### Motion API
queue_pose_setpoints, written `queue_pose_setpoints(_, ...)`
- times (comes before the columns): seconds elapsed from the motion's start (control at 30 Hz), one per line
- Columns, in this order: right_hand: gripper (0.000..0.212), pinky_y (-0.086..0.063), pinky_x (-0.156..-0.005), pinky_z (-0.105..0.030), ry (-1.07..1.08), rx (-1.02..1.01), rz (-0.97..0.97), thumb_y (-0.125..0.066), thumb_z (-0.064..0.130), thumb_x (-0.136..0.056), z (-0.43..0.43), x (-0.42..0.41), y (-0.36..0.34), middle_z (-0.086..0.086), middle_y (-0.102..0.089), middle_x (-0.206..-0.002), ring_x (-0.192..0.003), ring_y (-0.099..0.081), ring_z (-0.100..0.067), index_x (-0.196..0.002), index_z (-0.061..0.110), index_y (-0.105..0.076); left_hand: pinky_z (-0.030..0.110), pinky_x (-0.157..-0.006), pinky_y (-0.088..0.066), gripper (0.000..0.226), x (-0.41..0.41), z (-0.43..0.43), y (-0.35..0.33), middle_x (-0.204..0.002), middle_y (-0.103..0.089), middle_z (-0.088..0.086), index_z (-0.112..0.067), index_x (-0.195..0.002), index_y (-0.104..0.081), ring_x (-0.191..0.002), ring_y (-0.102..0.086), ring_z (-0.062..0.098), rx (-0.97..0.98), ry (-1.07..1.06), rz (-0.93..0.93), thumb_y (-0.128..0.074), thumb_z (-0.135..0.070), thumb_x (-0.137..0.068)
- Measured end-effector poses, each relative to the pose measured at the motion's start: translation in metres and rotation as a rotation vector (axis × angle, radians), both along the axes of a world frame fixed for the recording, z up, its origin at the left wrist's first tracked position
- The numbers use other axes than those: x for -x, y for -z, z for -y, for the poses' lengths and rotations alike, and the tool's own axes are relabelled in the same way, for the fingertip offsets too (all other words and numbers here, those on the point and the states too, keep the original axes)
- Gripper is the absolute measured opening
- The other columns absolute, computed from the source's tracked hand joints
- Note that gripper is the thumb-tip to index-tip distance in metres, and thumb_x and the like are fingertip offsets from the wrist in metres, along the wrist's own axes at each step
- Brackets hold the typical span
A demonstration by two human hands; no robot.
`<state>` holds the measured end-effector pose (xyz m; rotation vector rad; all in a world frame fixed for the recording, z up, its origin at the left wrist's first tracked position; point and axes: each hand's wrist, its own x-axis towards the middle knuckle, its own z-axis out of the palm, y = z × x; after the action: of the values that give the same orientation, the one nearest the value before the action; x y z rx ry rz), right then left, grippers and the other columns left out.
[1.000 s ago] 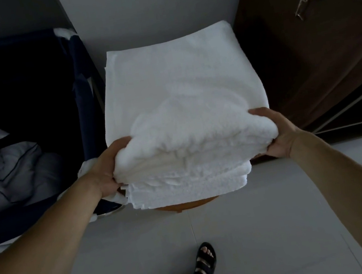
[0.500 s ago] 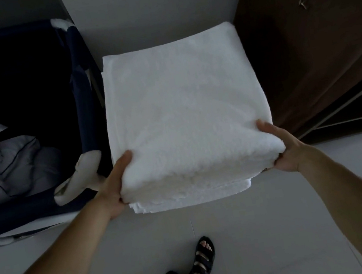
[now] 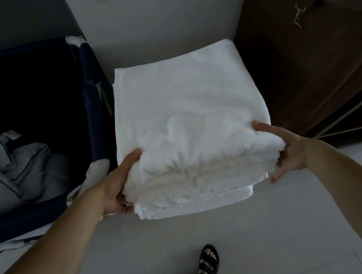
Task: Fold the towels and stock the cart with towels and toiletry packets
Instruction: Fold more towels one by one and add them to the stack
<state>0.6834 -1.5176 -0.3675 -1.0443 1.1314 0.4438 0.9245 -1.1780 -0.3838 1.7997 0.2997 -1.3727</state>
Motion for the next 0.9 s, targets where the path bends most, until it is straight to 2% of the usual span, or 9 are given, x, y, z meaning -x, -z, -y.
queue_pose_setpoints(0.07,0.085,-0.041,-0.081,-0.077,-0.01,0.009,-0.038,-0.087,0.077,-0.033,-0.002,0.004,0.005,-0.016,-0.074,-0.106,-0.108,-0.062,-0.04,-0.096,0.019,-0.081,0.042,-0.087,-0.047,0.086,0.004,-0.006,0.003,-0.087,-0.072,0.005,-0.023,-0.089,-0.077,-0.092,-0.06,0.027,-0.029,0.04,-0.001,-0.072,-0.091,-0.036)
queue_pose_setpoints(0.17,0.071,-0.04,-0.079,-0.079,0.029,-0.027,-0.001,-0.089,0.074,-0.032,-0.005,0.007,0.009,-0.013,-0.077,-0.091,-0.105,-0.059,-0.04,-0.08,0.022,-0.082,0.054,-0.102,-0.042,0.081,0.01,-0.005,0.006,-0.112,-0.071,0.008,-0.033,-0.113,-0.07,-0.106,-0.063,0.029,0.012,-0.011,-0.024,-0.072,-0.084,-0.05)
queue_pose_setpoints(0.23,0.069,-0.048,-0.08,-0.072,0.05,-0.027,0.054,-0.089,0.072,-0.037,-0.006,0.005,0.009,-0.013,-0.077,-0.099,-0.104,-0.066,-0.041,-0.085,0.022,-0.082,0.047,-0.081,-0.057,0.08,0.012,-0.001,0.005,-0.104,-0.075,0.01,-0.027,-0.116,-0.071,-0.091,-0.073,0.027,0.119,-0.093,-0.034,-0.076,-0.076,-0.052)
queue_pose_setpoints(0.3,0.068,-0.052,-0.087,-0.063,0.075,-0.035,0.126,-0.088,0.068,-0.044,-0.005,-0.001,0.004,-0.013,-0.074,-0.113,-0.101,-0.072,-0.037,-0.094,0.022,-0.081,0.039,-0.065,-0.059,0.068,0.012,0.006,-0.002,-0.099,-0.077,0.008,-0.024,-0.107,-0.076,-0.081,-0.075,0.025,0.238,-0.155,-0.021,-0.078,-0.07,-0.058)
queue_pose_setpoints(0.43,0.067,-0.057,-0.079,-0.052,0.124,-0.035,0.227,-0.086,0.064,-0.051,0.0,-0.015,-0.01,-0.013,-0.073,-0.116,-0.1,-0.072,-0.034,-0.102,0.021,-0.08,0.036,-0.059,-0.059,0.045,0.001,0.014,-0.016,-0.092,-0.078,0.007,-0.025,-0.077,-0.082,-0.078,-0.076,0.023,0.326,-0.19,0.069,-0.08,-0.067,-0.062)
queue_pose_setpoints(0.6,0.074,-0.057,-0.079,-0.053,0.14,-0.047,0.239,-0.089,0.064,-0.047,-0.005,-0.008,-0.003,-0.014,-0.072,-0.116,-0.101,-0.072,-0.035,-0.106,0.02,-0.079,0.042,-0.079,-0.058,0.064,-0.003,0.0,-0.001,-0.114,-0.073,0.01,-0.022,-0.102,-0.08,-0.1,-0.072,0.028,0.315,-0.194,-0.055,-0.081,-0.069,-0.059)
queue_pose_setpoints(0.7,0.068,-0.059,-0.074,-0.054,0.161,-0.084,0.26,-0.084,0.069,-0.051,-0.011,0.001,0.008,-0.014,-0.072,-0.118,-0.102,-0.071,-0.035,-0.1,0.022,-0.08,0.038,-0.073,-0.06,0.078,0.005,-0.006,0.009,-0.118,-0.072,0.007,-0.024,-0.115,-0.074,-0.103,-0.072,0.025,0.307,-0.205,-0.108,-0.084,-0.07,-0.053)
queue_pose_setpoints(0.83,0.081,-0.059,-0.073,-0.051,0.2,-0.127,0.294,-0.086,0.075,-0.043,-0.008,0.001,0.013,-0.013,-0.071,-0.121,-0.106,-0.07,-0.034,-0.105,0.023,-0.079,0.039,-0.081,-0.059,0.083,0.003,-0.004,0.008,-0.115,-0.073,0.008,-0.024,-0.118,-0.07,-0.103,-0.072,0.027,0.305,-0.224,-0.1,-0.079,-0.074,-0.053)
queue_pose_setpoints(0.9,0.084,-0.06,-0.07,-0.046,0.212,-0.131,0.294,-0.088,0.074,-0.038,-0.006,-0.002,0.012,-0.013,-0.072,-0.119,-0.104,-0.071,-0.032,-0.102,0.02,-0.08,0.042,-0.086,-0.055,0.065,0.001,-0.002,0.002,-0.105,-0.076,0.009,-0.024,-0.101,-0.079,-0.094,-0.074,0.028,0.289,-0.214,-0.072,-0.071,-0.075,-0.061)
